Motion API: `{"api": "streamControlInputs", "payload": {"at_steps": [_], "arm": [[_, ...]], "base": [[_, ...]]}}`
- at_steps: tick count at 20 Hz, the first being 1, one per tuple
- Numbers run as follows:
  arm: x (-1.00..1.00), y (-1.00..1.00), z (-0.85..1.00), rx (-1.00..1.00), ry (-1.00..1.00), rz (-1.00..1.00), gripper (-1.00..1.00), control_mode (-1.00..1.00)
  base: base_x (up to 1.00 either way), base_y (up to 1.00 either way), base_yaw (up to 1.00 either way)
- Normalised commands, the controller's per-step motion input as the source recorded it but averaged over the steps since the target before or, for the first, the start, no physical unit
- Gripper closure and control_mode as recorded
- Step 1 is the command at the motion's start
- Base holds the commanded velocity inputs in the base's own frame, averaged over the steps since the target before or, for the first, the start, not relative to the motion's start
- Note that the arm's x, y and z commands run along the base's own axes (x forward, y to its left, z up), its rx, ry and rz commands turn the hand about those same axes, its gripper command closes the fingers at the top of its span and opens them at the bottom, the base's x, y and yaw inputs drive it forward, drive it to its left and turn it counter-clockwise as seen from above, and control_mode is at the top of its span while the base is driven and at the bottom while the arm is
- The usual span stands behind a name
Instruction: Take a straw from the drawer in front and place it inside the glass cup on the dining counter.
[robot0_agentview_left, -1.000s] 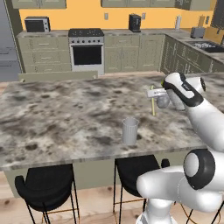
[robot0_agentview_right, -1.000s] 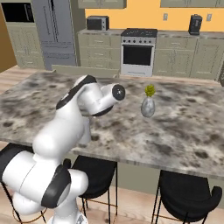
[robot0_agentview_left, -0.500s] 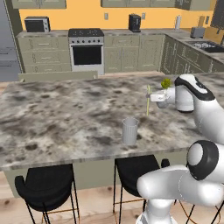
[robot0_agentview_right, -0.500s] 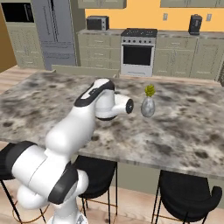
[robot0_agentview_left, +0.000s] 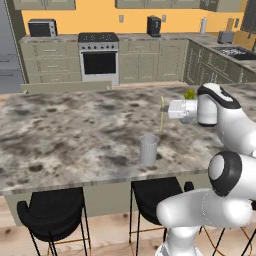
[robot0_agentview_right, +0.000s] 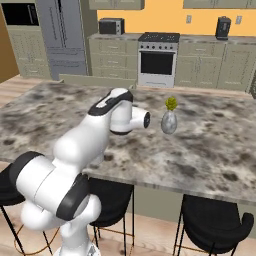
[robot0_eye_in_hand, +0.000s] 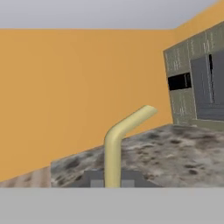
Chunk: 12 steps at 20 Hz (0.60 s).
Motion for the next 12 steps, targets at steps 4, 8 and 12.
{"api": "streamControlInputs", "payload": {"at_steps": [4,8,12], "arm": [[0.0,0.2,0.0,0.0,0.0,0.07,1.0,-1.0],[0.0,0.28,0.0,0.0,0.0,0.04,1.0,-1.0],[0.0,0.16,0.0,0.0,0.0,0.03,1.0,-1.0]], "base": [[0.0,0.0,0.0],[0.0,0.0,0.0],[0.0,0.0,0.0]]}}
